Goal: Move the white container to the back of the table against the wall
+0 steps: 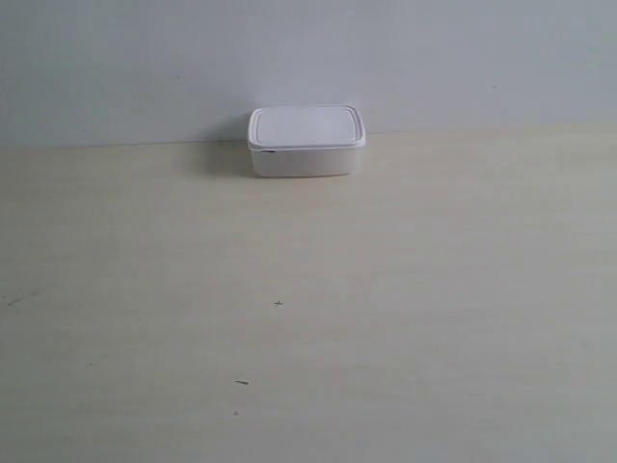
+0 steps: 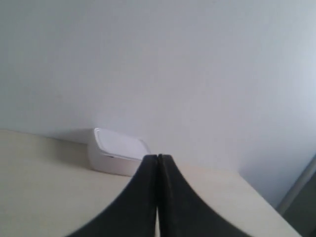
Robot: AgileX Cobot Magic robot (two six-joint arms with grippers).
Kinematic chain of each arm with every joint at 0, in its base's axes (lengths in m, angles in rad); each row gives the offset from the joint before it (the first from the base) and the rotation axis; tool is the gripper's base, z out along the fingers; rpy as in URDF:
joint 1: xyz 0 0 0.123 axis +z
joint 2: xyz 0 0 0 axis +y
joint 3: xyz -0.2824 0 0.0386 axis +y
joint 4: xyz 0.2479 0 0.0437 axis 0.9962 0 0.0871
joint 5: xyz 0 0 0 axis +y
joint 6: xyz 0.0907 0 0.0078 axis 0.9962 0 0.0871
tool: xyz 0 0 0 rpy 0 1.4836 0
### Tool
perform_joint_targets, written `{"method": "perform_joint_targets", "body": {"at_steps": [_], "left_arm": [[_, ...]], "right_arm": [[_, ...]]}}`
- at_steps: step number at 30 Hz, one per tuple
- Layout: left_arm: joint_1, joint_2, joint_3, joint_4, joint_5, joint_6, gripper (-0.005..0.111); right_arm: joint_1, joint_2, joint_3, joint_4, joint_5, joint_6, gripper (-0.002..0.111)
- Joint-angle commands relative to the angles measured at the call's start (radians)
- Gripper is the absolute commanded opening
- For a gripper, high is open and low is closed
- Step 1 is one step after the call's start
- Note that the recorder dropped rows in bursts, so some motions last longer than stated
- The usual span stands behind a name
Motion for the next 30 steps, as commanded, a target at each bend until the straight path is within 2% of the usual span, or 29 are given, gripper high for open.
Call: {"method": "perform_joint_targets", "body": {"at_steps": [1, 7, 11, 15, 18, 21, 23, 25, 30], "left_arm": [[-0.008, -0.040, 0.012, -0.006, -0.102, -0.049, 0.000], [-0.008, -0.044, 0.011, -0.006, -0.185, -0.169, 0.000], [-0.008, -0.044, 0.065, 0.006, -0.219, -0.206, 0.000], [-0.008, -0.044, 0.167, 0.006, -0.249, -0.206, 0.000], [-0.006, -0.044, 0.207, 0.006, -0.257, -0.128, 0.000], [-0.006, -0.044, 0.221, 0.007, -0.261, -0.126, 0.000], [-0.006, -0.044, 0.235, 0.027, -0.261, -0.058, 0.000], [-0.006, -0.044, 0.254, 0.025, -0.263, 0.029, 0.000], [-0.006, -0.044, 0.265, 0.025, -0.269, 0.125, 0.000]], "right_arm": [[0.000, -0.004, -0.015, 0.112, 0.058, -0.016, 0.000], [0.000, -0.004, -0.015, 0.152, 0.033, -0.016, 0.000], [0.000, -0.004, 0.009, 0.306, 0.027, -0.042, 0.000], [0.000, -0.004, 0.151, 0.501, -0.057, -0.167, 0.000], [0.000, -0.004, 0.328, 0.685, -0.158, -0.230, 0.000], [0.000, -0.004, 0.474, 0.882, -0.267, -0.442, 0.000], [0.000, -0.004, 0.544, 1.051, -0.324, -0.648, 0.000], [0.000, -0.004, 0.584, 1.230, -0.356, -0.889, 0.000], [0.000, -0.004, 0.607, 1.482, -0.385, -1.275, 0.000]]}}
